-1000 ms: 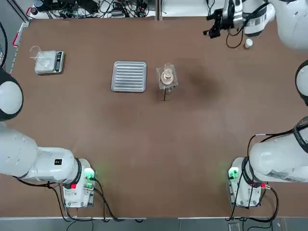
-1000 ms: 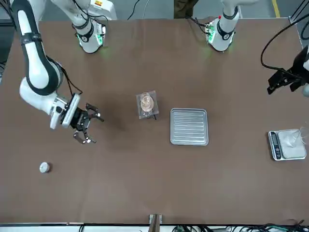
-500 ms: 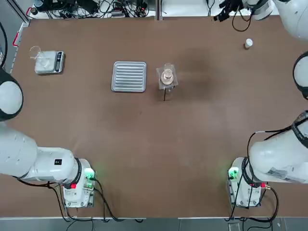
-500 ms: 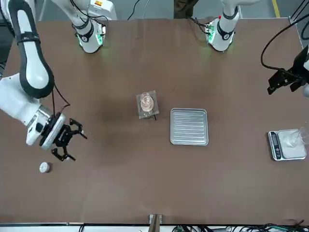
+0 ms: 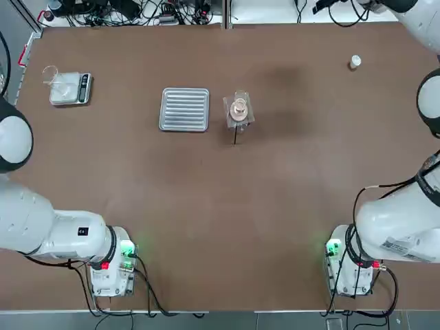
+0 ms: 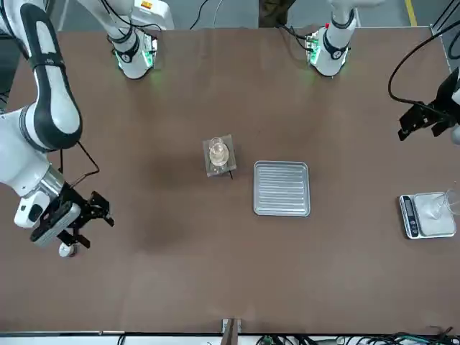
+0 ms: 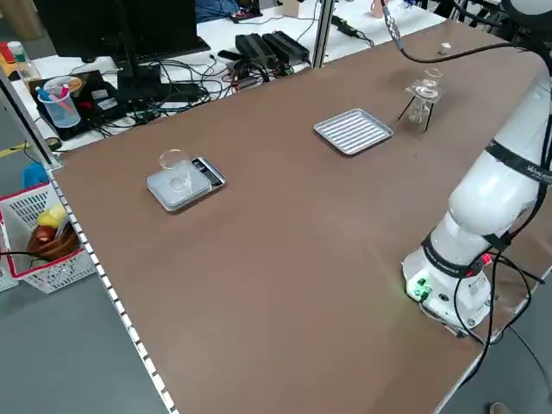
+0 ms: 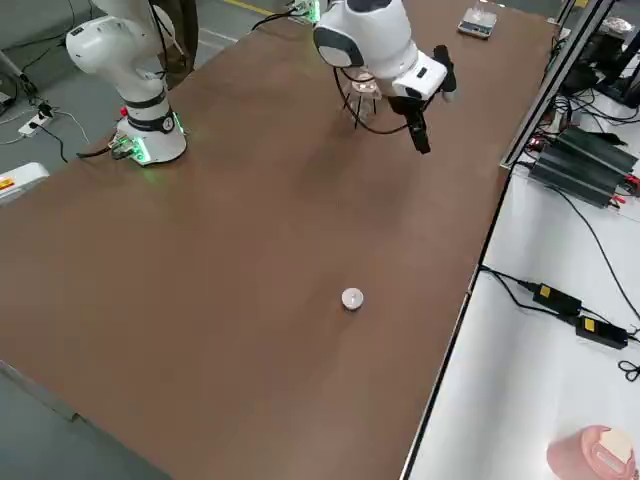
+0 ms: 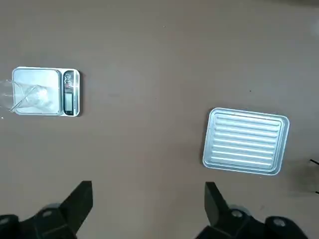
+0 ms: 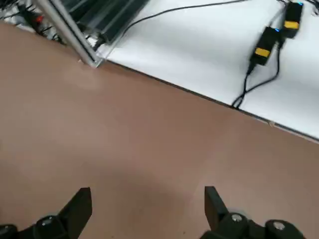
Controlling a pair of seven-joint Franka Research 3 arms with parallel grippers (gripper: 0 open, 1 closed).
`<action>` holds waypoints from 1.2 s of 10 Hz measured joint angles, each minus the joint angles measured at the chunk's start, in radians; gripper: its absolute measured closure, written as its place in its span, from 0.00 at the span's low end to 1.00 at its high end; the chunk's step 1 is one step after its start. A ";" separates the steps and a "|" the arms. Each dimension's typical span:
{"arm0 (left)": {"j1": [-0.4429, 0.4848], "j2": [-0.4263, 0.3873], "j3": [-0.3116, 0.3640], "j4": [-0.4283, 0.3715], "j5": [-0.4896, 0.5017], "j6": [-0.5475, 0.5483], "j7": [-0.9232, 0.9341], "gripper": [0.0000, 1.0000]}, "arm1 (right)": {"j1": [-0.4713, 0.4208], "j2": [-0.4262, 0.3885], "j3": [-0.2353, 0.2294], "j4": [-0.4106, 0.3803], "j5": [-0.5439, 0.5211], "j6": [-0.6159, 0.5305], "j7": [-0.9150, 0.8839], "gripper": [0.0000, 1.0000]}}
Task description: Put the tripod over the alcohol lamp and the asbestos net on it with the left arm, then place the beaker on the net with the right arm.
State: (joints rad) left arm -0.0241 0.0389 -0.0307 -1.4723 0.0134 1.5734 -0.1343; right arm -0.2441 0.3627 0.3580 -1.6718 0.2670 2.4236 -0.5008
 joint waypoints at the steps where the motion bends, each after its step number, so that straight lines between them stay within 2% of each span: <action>1: 0.000 0.000 0.000 0.000 0.000 0.000 0.000 0.01 | 0.000 0.000 0.013 0.011 -0.054 0.000 0.132 0.00; 3: 0.000 0.000 0.000 0.001 0.000 0.000 0.000 0.01 | 0.000 0.001 0.022 0.044 -0.101 -0.027 0.293 0.00; 5: 0.000 0.000 0.000 0.001 0.000 0.000 0.000 0.01 | -0.002 0.000 0.022 0.114 -0.109 -0.139 0.422 0.00; 7: 0.000 0.000 0.000 0.001 0.000 0.000 0.000 0.01 | 0.005 0.000 0.027 0.154 -0.112 -0.184 0.525 0.00; 12: 0.000 0.000 0.000 0.003 0.000 0.000 0.000 0.01 | 0.023 -0.011 0.026 0.165 -0.120 -0.251 0.581 0.00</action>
State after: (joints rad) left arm -0.0246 0.0389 -0.0311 -1.4697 0.0133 1.5738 -0.1343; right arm -0.2212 0.3517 0.3839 -1.5071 0.1470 2.1729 0.0805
